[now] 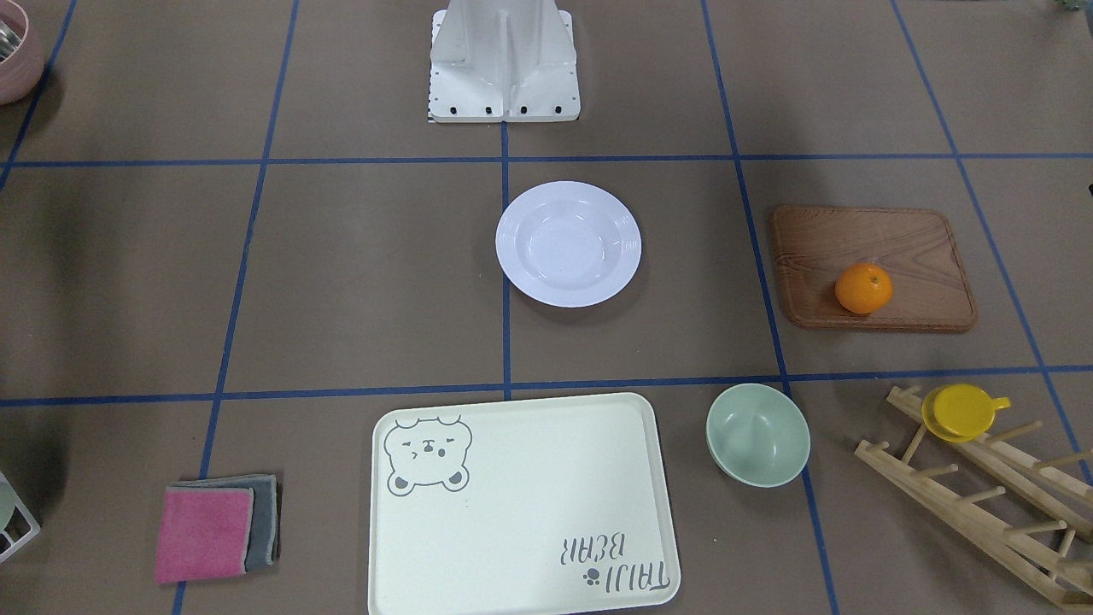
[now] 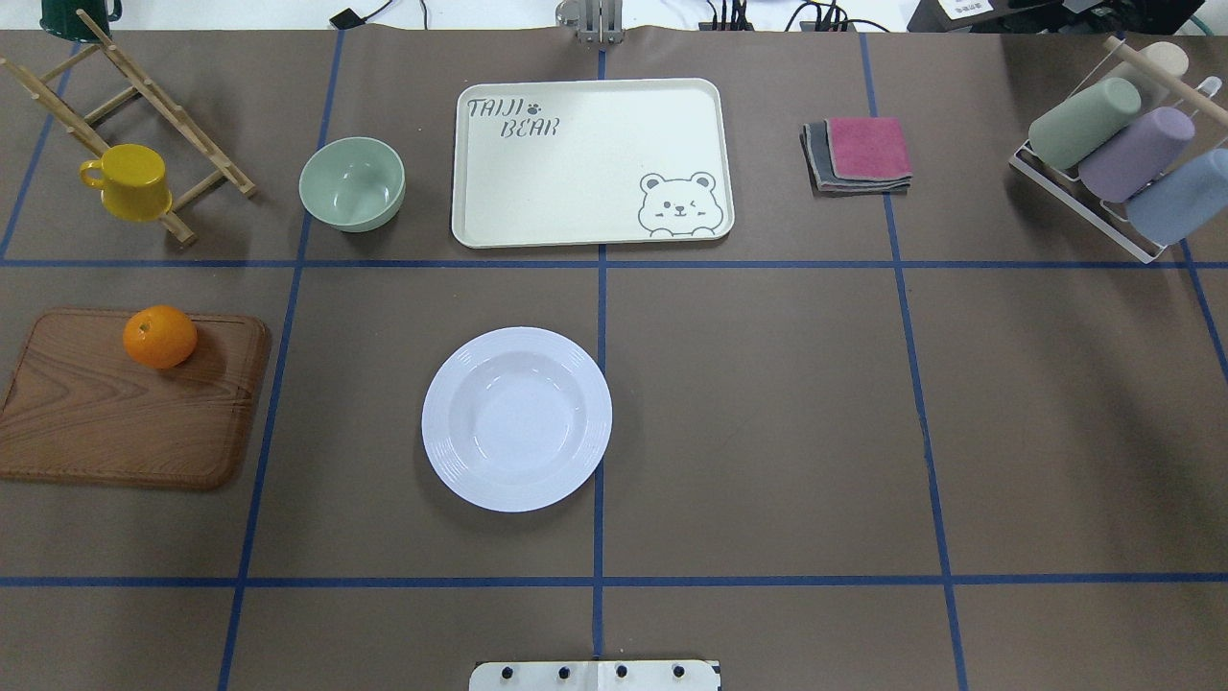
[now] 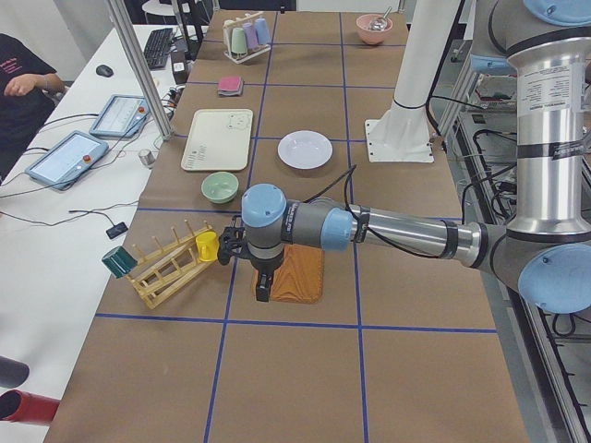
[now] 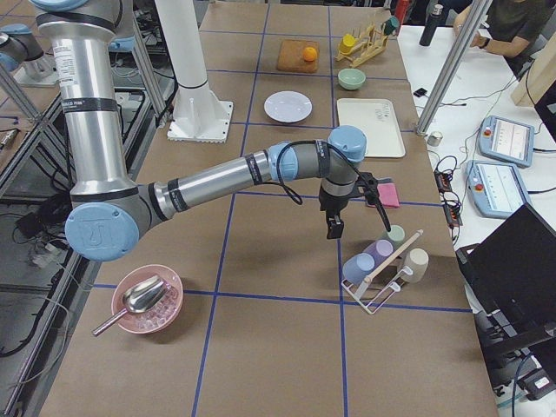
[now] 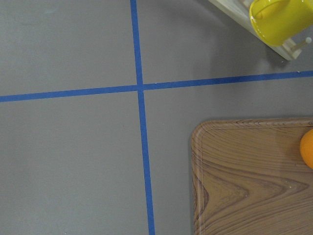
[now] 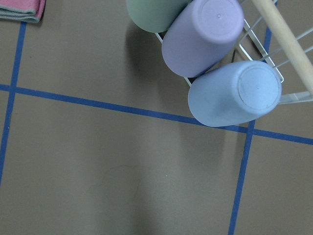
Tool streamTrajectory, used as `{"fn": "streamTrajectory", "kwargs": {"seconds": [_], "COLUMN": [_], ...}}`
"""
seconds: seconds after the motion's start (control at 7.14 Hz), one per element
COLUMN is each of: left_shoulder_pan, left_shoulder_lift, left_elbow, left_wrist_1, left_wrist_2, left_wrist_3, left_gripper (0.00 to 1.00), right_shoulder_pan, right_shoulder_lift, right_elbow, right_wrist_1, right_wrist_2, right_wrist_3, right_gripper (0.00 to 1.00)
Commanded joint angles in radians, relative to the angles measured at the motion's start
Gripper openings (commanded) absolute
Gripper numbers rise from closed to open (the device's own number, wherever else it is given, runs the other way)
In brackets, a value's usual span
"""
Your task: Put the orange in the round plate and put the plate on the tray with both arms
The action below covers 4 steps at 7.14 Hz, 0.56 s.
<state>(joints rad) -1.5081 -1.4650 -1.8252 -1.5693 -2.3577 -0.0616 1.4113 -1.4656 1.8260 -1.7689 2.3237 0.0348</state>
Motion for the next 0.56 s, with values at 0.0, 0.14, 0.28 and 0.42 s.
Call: {"fn": "streamTrajectory", "kwargs": {"seconds": [0.0,0.14,0.28,0.42], "left_shoulder_pan": [0.002,0.003,0.008,0.041], "left_shoulder_lift": [-0.001,-0.009,-0.021,-0.079], "left_elbow": [-0.002,-0.008,-0.014,-0.016], "left_wrist_1": [-0.002,-0.005,-0.012,-0.012], "left_wrist_2": [0.000,-0.002,-0.009,-0.009], "left_wrist_3": [-0.001,-0.003,-0.007,-0.132], "left_gripper": [1.00,1.00,1.00,0.99], "right_shoulder_pan": [0.000,-0.003,-0.074,-0.095], "right_shoulder_lift": [-0.001,-0.001,0.001,0.001], "right_elbow": [0.002,0.005,0.006,0.051], "right_wrist_1": [0.032,0.049,0.113,0.140], "right_wrist_2": [0.002,0.011,0.022,0.093], "right_wrist_3": [-0.001,-0.003,0.011,0.108], "right_gripper": [1.00,1.00,1.00,1.00]}}
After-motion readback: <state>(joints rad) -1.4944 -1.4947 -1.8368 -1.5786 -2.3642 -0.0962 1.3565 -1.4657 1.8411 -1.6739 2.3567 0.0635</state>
